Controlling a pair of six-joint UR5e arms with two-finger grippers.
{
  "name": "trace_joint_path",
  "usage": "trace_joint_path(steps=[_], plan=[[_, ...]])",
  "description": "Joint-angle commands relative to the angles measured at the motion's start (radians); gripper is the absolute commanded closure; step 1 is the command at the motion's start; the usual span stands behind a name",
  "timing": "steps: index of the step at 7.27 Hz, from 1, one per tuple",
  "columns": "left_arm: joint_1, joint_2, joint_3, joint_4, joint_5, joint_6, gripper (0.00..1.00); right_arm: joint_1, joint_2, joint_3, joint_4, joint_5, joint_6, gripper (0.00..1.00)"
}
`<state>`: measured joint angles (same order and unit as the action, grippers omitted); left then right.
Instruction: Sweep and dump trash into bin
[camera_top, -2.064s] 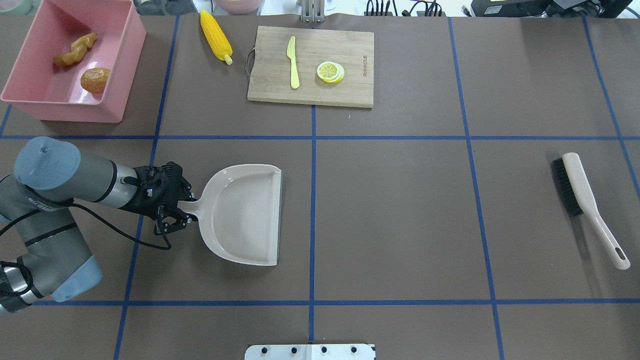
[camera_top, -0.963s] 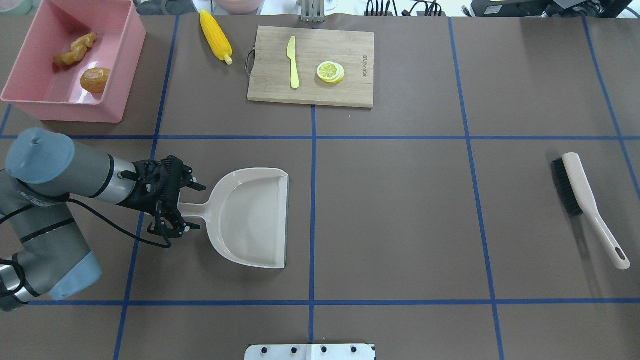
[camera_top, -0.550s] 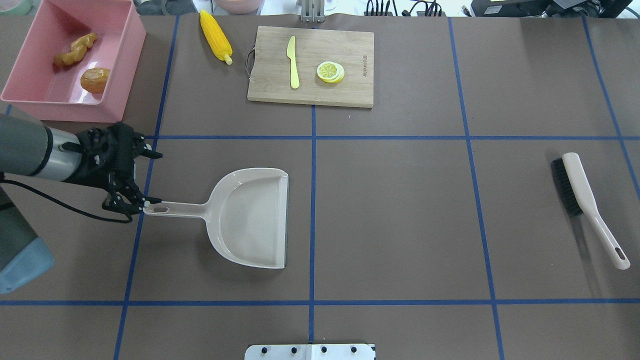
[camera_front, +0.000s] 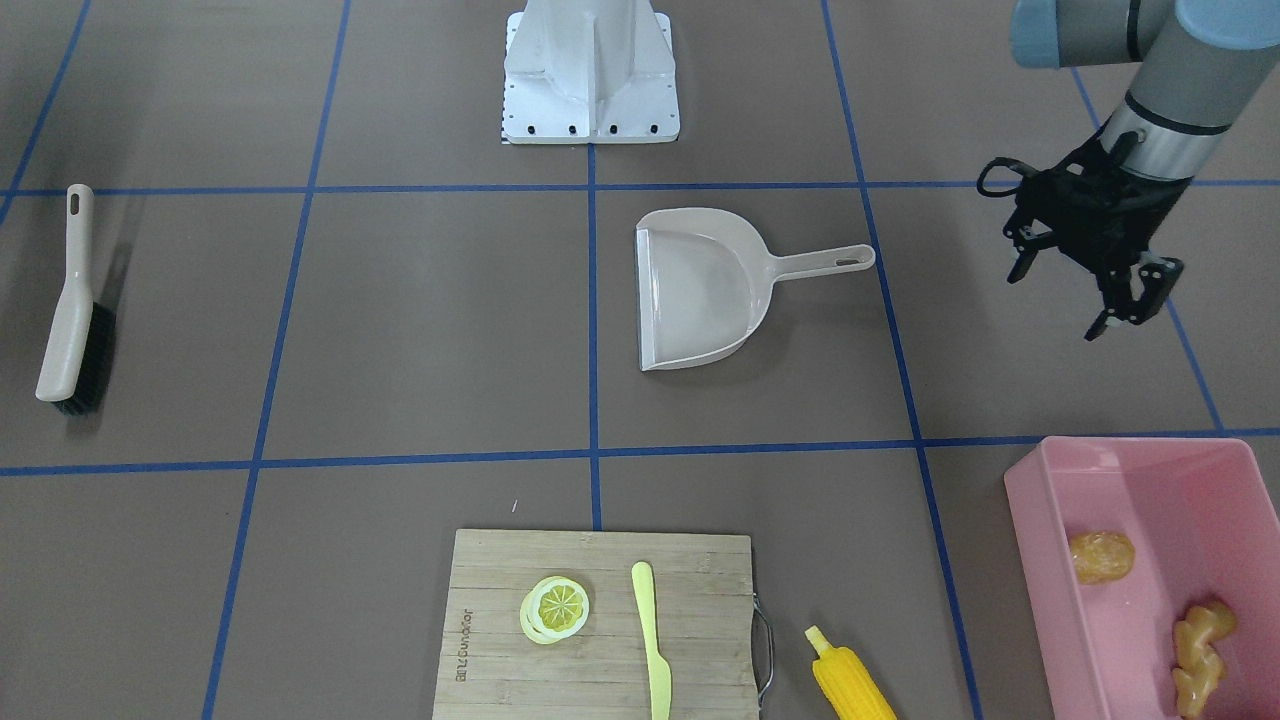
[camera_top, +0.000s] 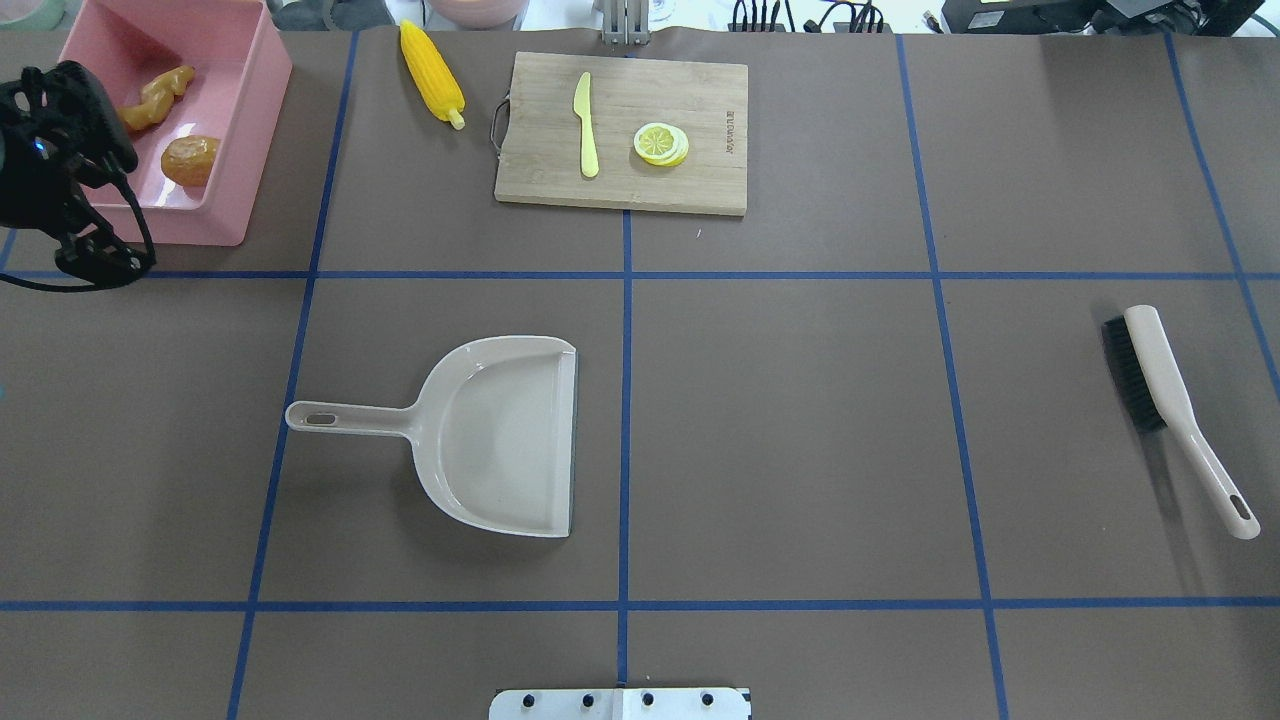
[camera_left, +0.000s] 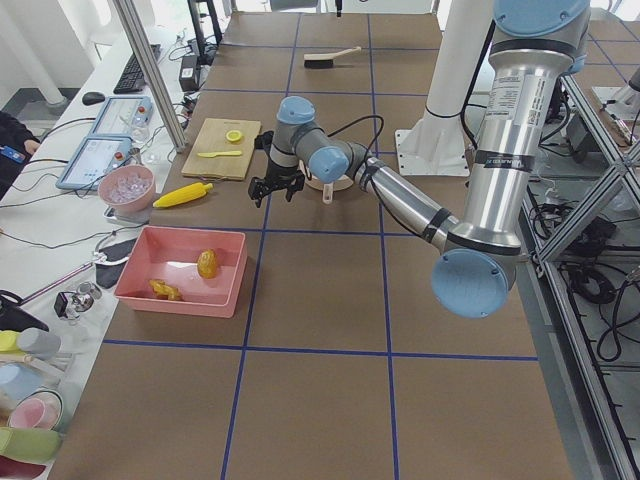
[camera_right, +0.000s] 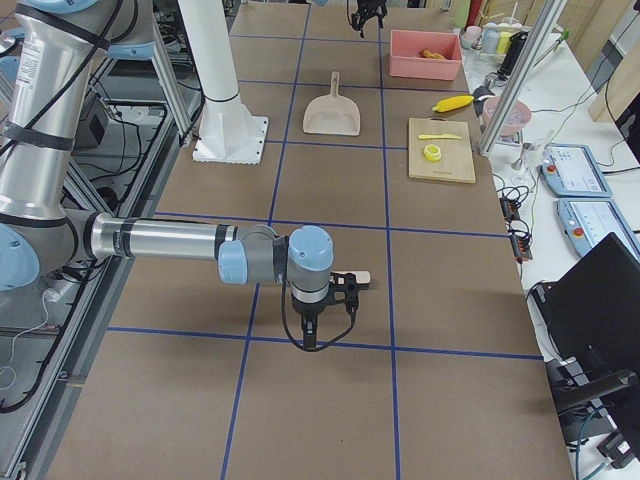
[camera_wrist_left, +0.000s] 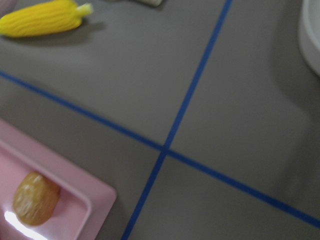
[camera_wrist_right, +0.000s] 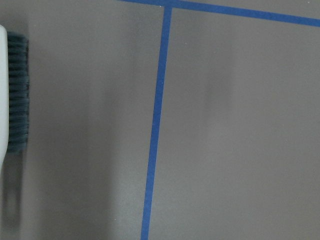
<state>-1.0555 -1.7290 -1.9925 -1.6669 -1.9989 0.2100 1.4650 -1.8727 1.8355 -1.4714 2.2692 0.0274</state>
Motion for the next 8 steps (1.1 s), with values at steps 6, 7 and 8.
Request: trace_joint_path(steps=[6,7,8], plan=[[-0.364,0.133,0.159,0.076,-0.484,-0.322,0.02,0.000,-0.008,-0.001,-0.009,0.012,0.000,0.00],[-0.400,0.199,0.181,0.050,-0.479,-0.269,0.02,0.000,-0.008,0.001,-0.009,0.013,0.000,0.00],[-0.507,0.280,0.190,0.050,-0.479,-0.224,0.02,0.000,-0.003,0.001,-0.009,0.013,0.000,0.00]])
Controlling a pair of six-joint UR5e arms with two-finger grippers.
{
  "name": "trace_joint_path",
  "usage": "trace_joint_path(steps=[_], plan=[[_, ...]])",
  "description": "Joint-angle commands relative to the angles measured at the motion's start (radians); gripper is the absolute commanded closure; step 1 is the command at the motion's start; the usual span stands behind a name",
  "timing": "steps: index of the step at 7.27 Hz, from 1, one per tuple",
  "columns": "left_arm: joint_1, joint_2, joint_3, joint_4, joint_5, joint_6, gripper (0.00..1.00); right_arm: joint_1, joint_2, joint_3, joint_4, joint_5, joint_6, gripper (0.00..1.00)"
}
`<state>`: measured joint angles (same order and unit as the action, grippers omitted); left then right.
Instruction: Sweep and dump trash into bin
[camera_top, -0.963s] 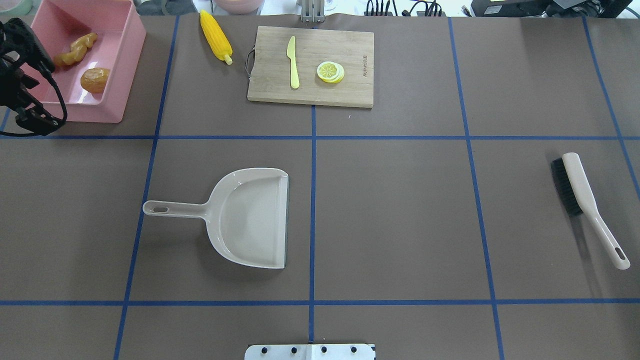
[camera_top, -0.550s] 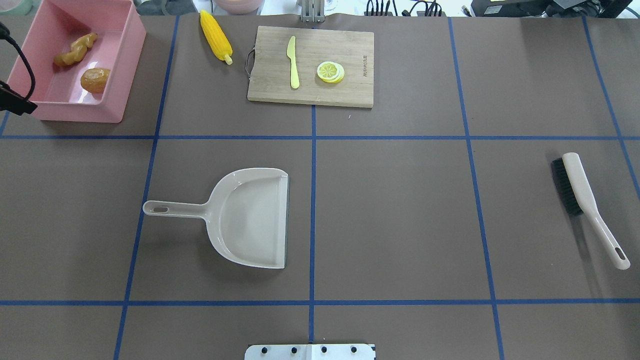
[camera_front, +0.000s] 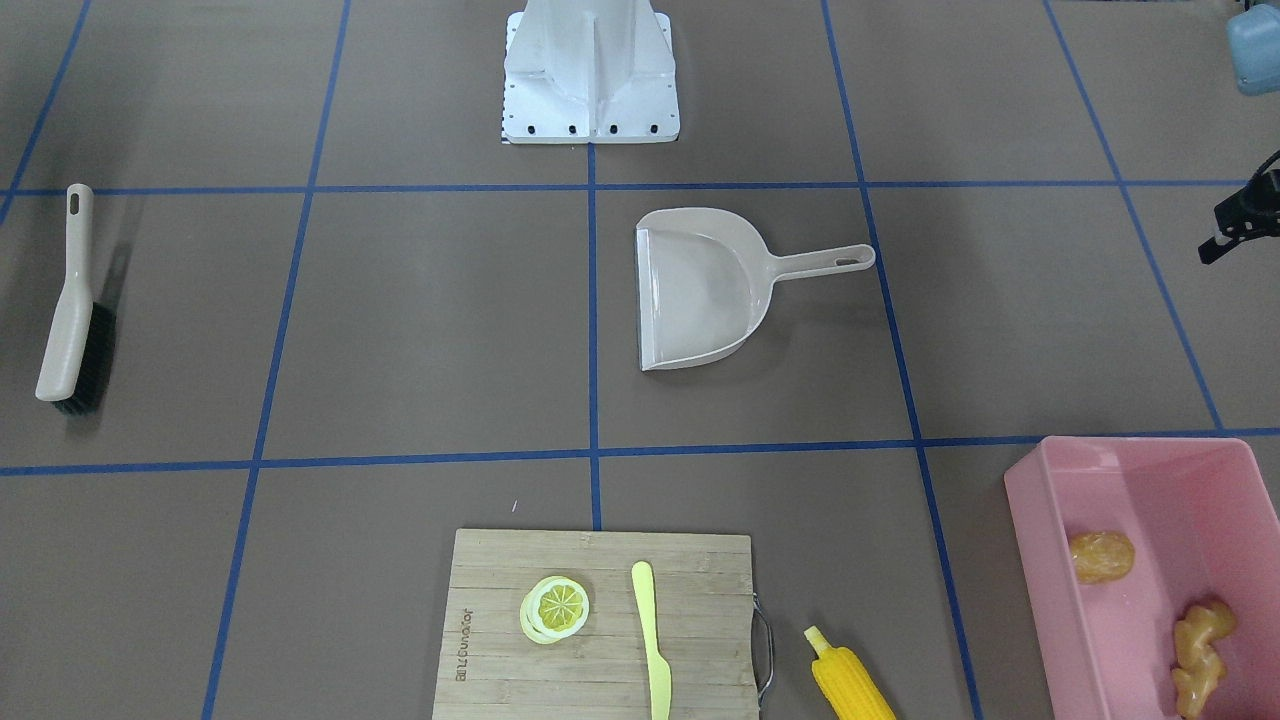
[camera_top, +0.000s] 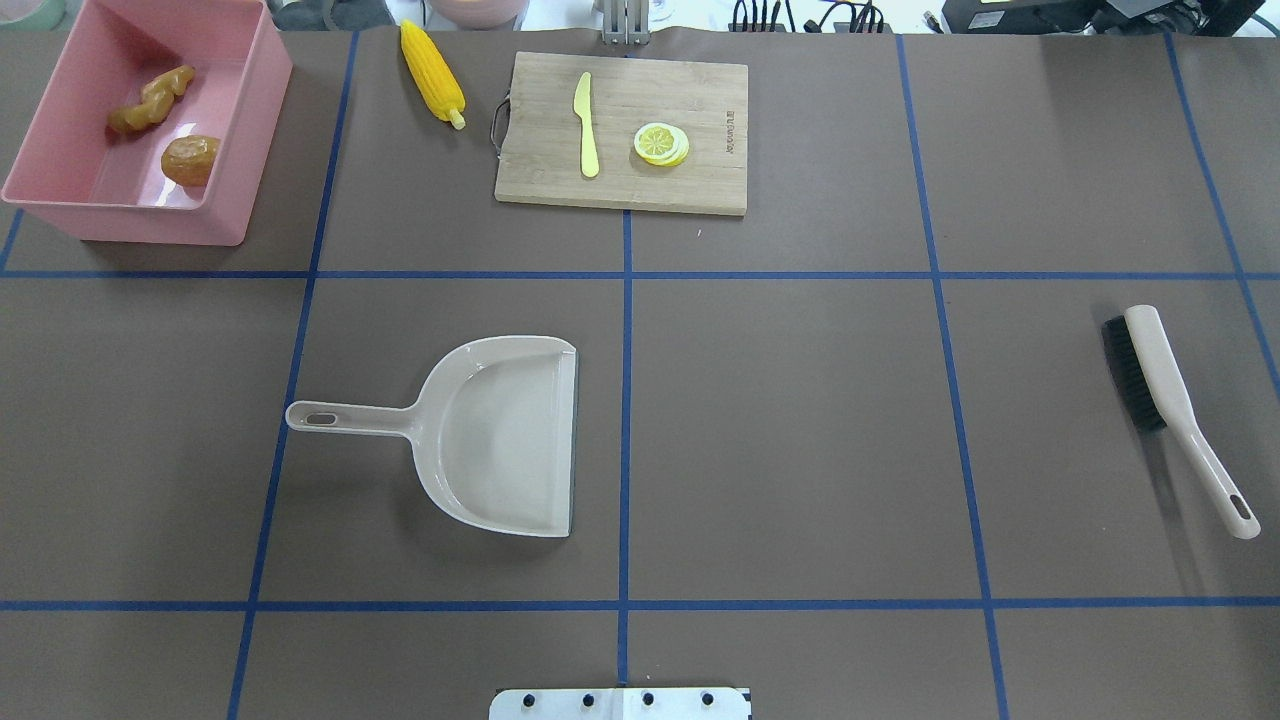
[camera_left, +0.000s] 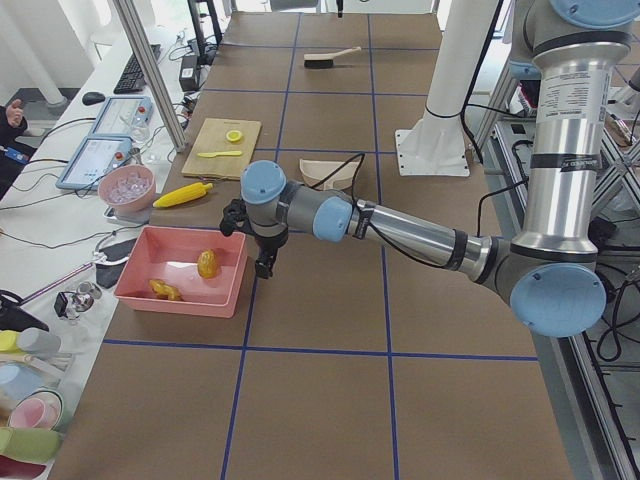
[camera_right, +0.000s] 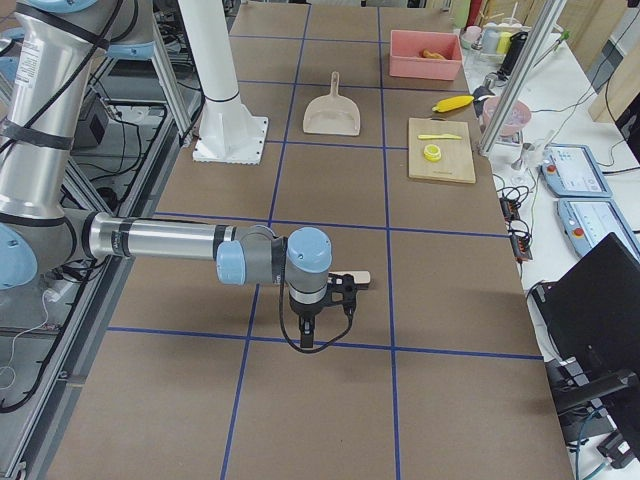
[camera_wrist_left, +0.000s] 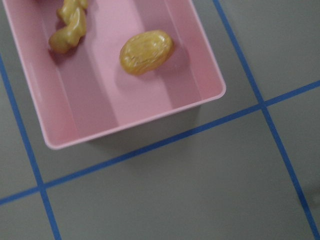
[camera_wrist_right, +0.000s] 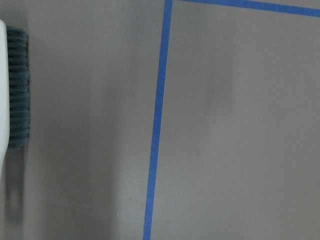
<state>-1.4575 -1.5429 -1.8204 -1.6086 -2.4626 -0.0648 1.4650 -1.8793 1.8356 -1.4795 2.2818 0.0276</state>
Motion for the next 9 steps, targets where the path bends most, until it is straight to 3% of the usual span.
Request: trace_joint_path(steps=[1,3,7,9], plan=[[-0.175,0.127,0.024,0.001,-0.015,0.089,0.02,0.000,0.005,0.002,-0.001,0.002,0.000,0.00],[-0.228,0.168,0.064,-0.008,-0.013,0.100,0.02,0.000,0.003,-0.001,-0.001,0.001,0.000,0.00],[-0.196,0.162,0.073,0.006,-0.007,0.172,0.02,0.000,-0.001,-0.030,-0.001,-0.001,0.000,0.00],[-0.100,0.138,0.070,0.033,0.097,0.178,0.02,0.000,0.008,-0.032,0.001,0.001,0.000,0.00]])
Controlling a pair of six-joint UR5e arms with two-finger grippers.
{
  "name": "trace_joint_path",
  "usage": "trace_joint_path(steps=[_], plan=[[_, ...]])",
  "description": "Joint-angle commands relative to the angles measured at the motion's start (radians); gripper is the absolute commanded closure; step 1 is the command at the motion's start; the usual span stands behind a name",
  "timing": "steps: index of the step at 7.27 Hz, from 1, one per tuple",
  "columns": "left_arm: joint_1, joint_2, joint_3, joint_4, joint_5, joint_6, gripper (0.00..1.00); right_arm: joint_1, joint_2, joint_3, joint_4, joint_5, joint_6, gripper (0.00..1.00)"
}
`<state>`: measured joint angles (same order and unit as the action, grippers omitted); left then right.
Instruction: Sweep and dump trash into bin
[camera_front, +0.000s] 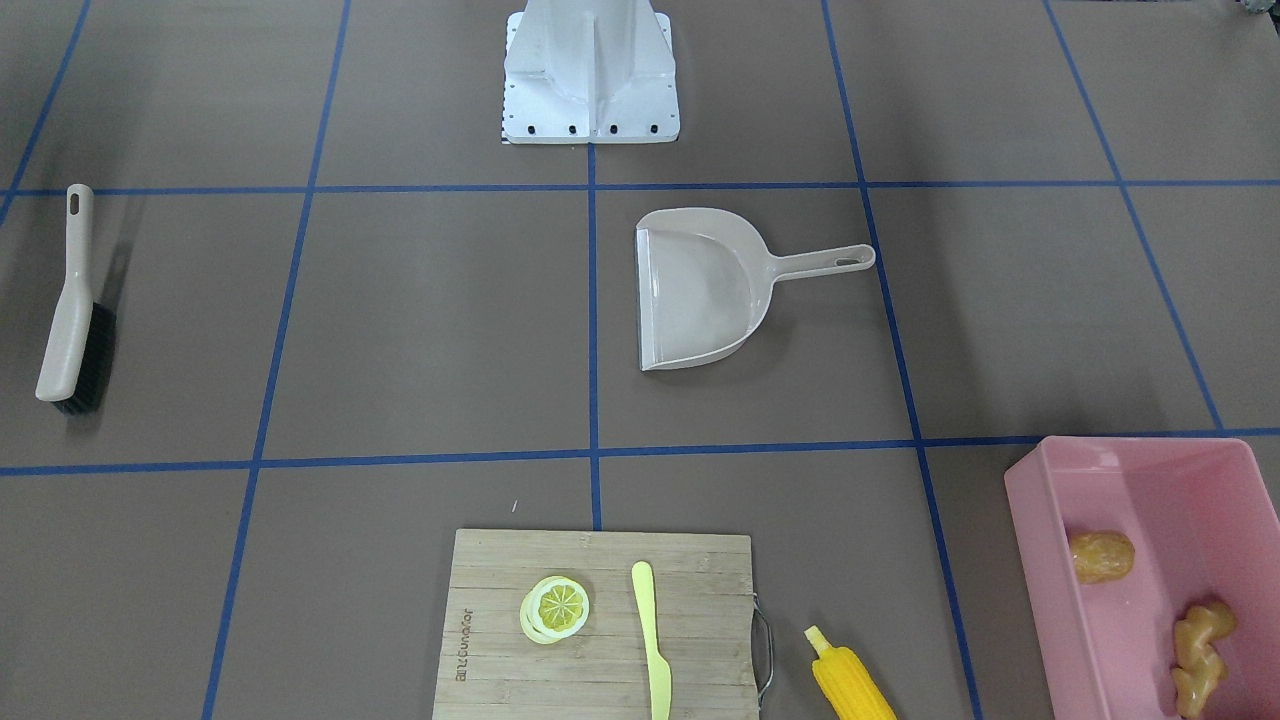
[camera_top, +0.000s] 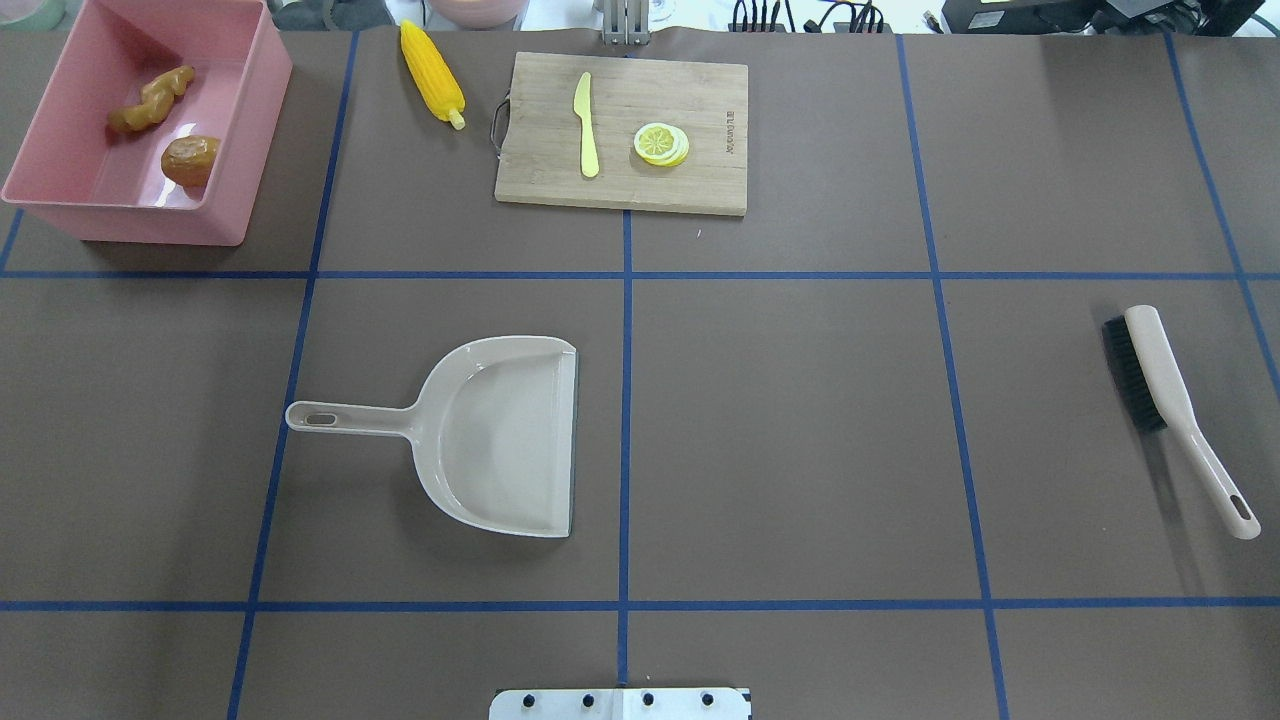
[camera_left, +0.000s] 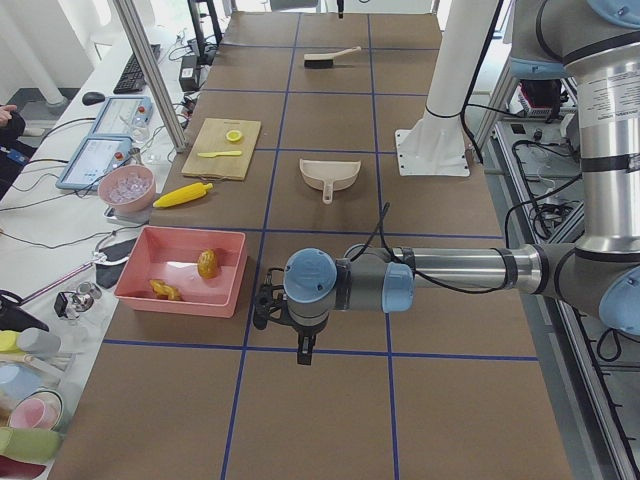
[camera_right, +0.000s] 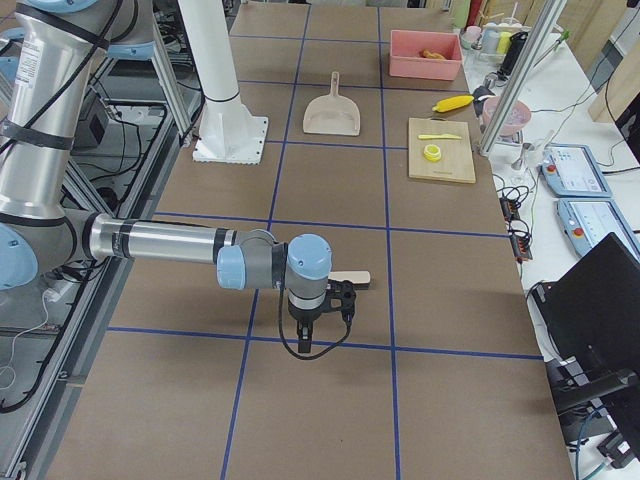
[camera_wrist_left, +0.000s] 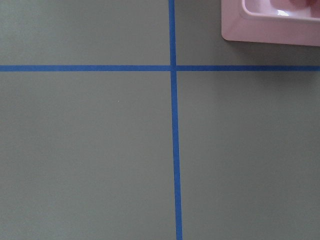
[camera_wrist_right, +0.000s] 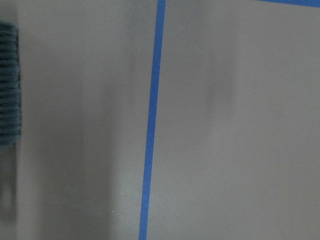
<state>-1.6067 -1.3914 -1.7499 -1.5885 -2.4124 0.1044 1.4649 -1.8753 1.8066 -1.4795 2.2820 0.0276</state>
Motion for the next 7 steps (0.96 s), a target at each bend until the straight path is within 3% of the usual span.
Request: trace_joint_path(steps=[1,7], plan=[[0.051,-0.024,-0.014,0.054,0.047,0.011,0.02,0.000,0.004,-0.003,0.001,0.001,0.000,0.00],[0.039,0.002,-0.051,0.070,0.049,0.020,0.02,0.000,0.004,-0.006,0.001,-0.001,0.000,0.00]])
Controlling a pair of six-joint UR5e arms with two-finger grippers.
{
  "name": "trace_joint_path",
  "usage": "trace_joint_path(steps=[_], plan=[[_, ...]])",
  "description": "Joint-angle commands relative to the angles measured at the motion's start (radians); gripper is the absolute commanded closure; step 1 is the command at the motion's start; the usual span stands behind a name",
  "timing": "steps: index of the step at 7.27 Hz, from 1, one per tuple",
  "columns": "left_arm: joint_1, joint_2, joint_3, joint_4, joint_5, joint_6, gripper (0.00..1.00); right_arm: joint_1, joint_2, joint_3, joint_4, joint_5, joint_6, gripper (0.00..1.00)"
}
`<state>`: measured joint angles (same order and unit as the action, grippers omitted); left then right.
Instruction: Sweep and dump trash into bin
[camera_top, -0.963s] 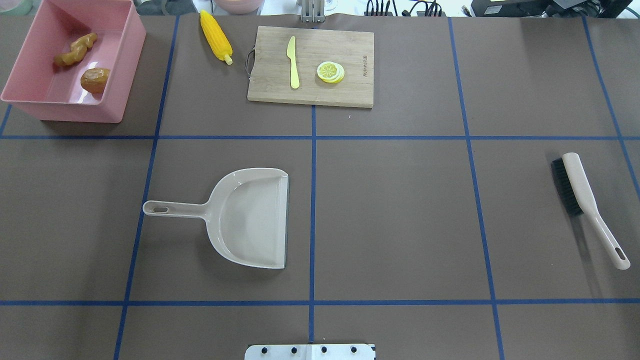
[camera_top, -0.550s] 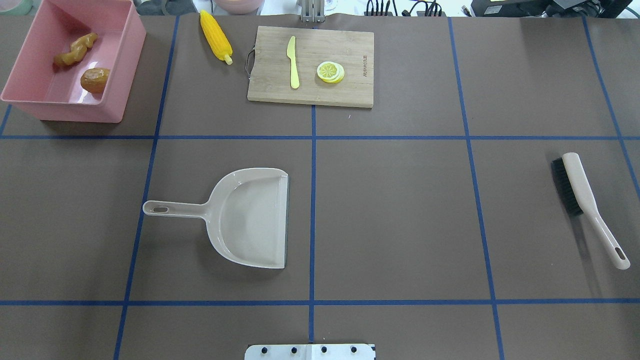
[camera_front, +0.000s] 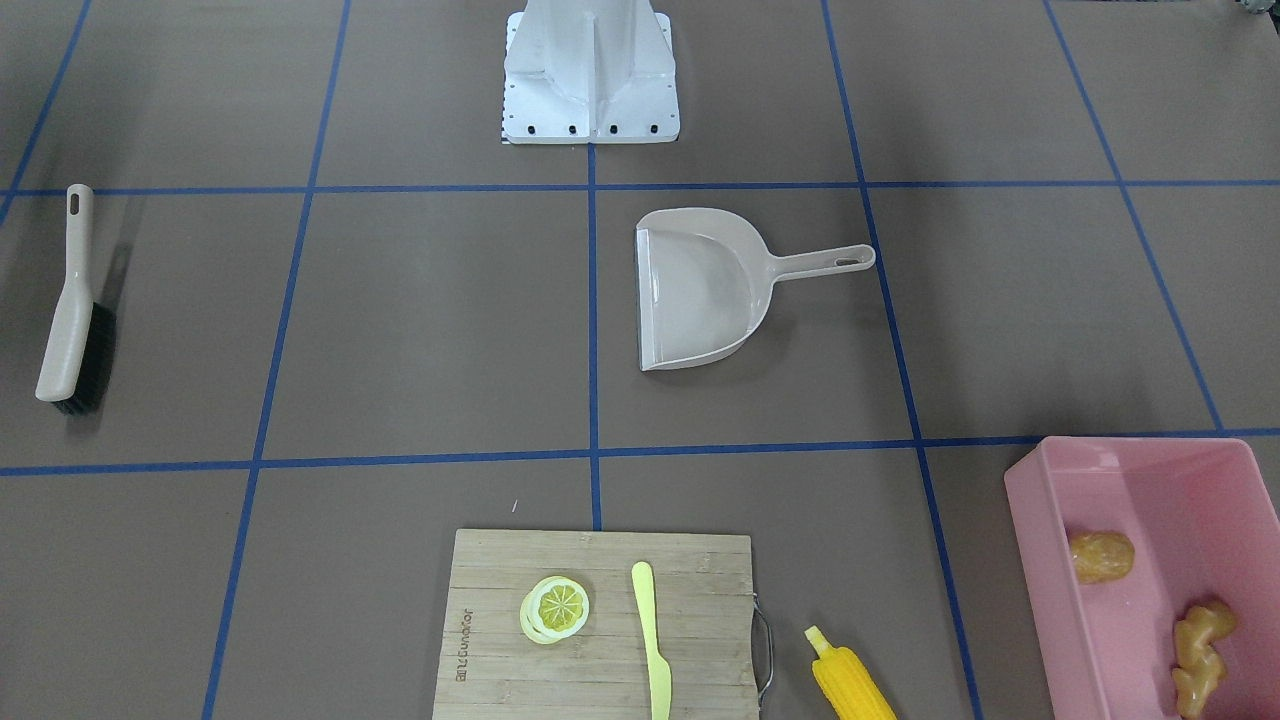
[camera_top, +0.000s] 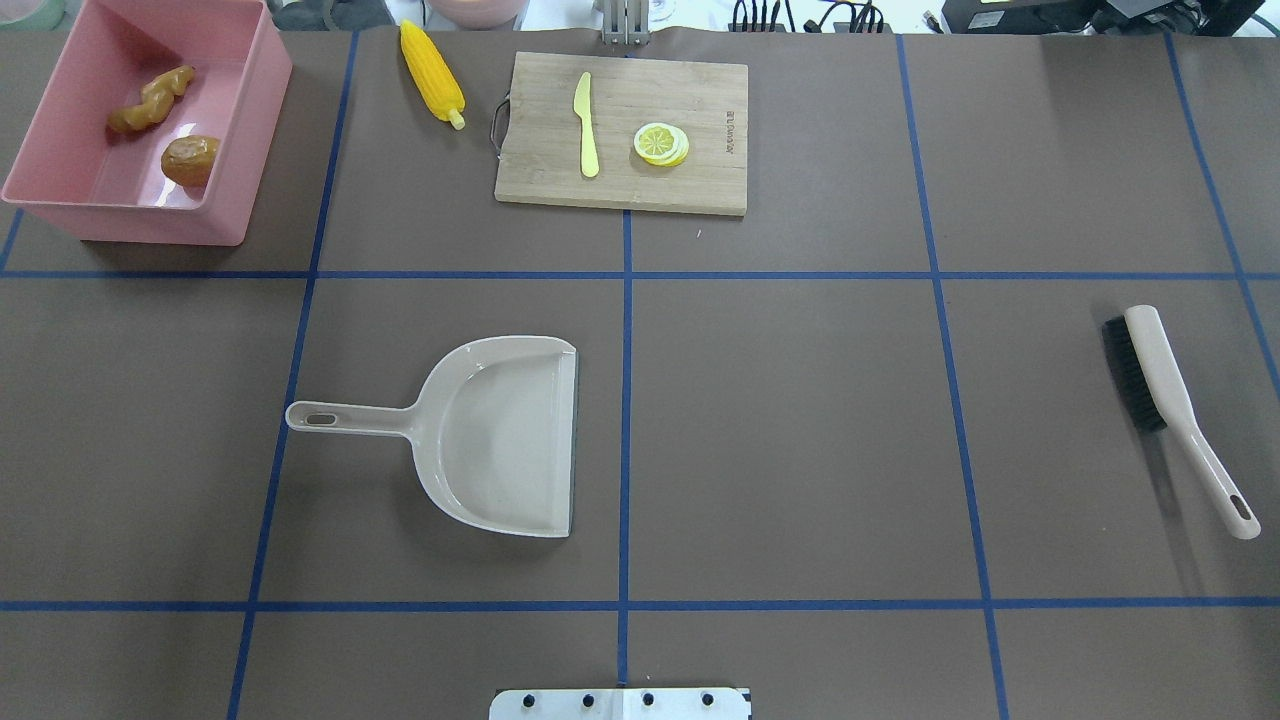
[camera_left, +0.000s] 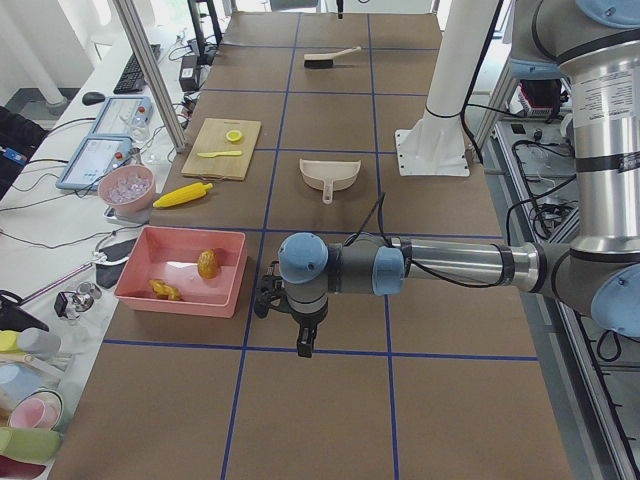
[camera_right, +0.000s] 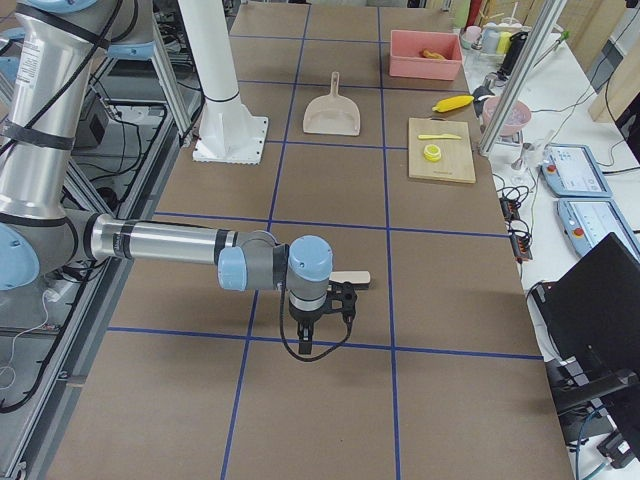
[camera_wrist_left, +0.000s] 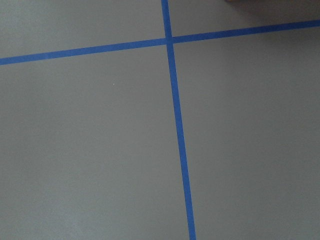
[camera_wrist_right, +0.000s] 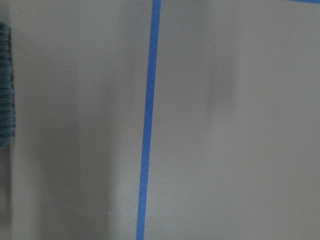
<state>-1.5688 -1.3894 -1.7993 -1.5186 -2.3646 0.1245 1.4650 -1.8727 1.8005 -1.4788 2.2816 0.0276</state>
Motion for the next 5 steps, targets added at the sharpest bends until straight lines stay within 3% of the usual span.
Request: trace_joint_path(steps=[1,5], plan=[[0.001,0.000,0.000,0.000,0.001,0.000,0.02,0.000,0.001,0.000,0.000,-0.001,0.000,0.00],[0.001,0.000,-0.002,0.000,-0.004,-0.002,0.02,0.000,0.001,0.010,0.000,0.004,0.000,0.00]])
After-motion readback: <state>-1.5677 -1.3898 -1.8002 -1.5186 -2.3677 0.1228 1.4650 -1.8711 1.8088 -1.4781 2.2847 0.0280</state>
